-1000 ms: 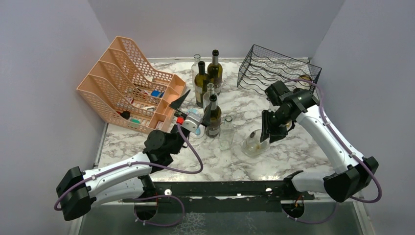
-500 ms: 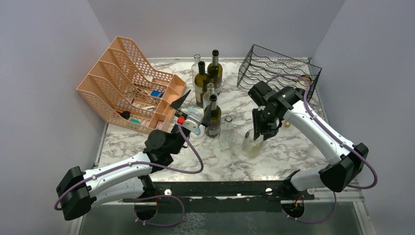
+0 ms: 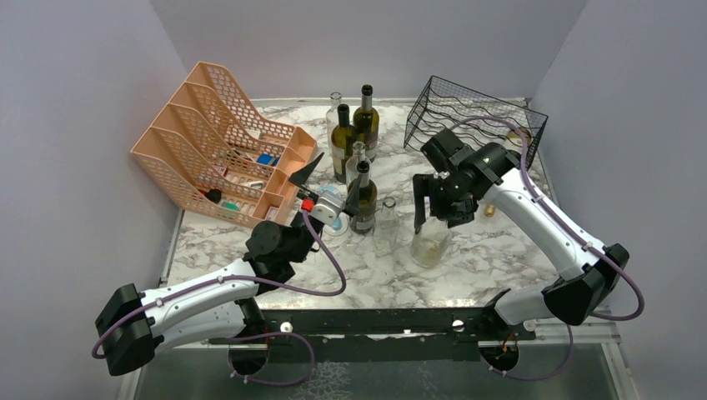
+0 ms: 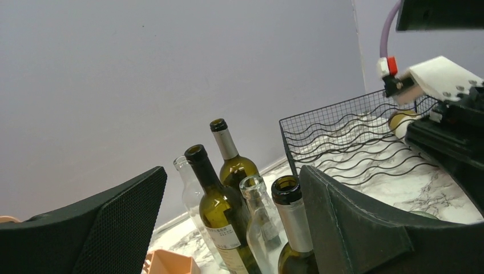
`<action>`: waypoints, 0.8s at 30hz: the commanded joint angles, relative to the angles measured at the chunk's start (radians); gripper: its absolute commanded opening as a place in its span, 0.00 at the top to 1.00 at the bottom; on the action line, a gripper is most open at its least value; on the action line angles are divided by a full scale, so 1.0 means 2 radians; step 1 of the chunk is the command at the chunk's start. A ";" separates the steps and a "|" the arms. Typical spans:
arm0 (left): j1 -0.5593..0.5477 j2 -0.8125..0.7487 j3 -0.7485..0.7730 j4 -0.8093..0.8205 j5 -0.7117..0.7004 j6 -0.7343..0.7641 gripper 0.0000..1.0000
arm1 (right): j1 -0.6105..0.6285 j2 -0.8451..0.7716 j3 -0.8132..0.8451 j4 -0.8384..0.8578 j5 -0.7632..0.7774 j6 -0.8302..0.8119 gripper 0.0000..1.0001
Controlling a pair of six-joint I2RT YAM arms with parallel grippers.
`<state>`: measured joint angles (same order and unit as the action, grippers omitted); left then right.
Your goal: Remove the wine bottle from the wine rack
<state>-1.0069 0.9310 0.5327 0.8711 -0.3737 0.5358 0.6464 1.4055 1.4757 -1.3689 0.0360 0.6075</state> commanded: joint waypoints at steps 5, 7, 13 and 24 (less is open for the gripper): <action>0.005 -0.014 0.057 -0.055 -0.004 -0.009 0.01 | 0.002 -0.057 0.121 0.038 0.081 -0.067 0.06; 0.006 -0.006 0.102 -0.129 -0.010 -0.033 0.01 | 0.003 -0.078 0.139 0.076 0.111 -0.094 0.02; 0.006 0.004 0.262 -0.315 -0.001 -0.119 0.01 | 0.002 -0.186 0.103 0.266 0.180 -0.214 0.00; 0.006 -0.023 0.408 -0.417 -0.018 -0.163 0.01 | 0.003 -0.342 0.051 0.456 0.181 -0.333 0.00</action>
<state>-1.0004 0.9169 1.3239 0.1295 -0.3786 0.2543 0.6468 0.7136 1.5547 -0.5724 0.3408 0.0303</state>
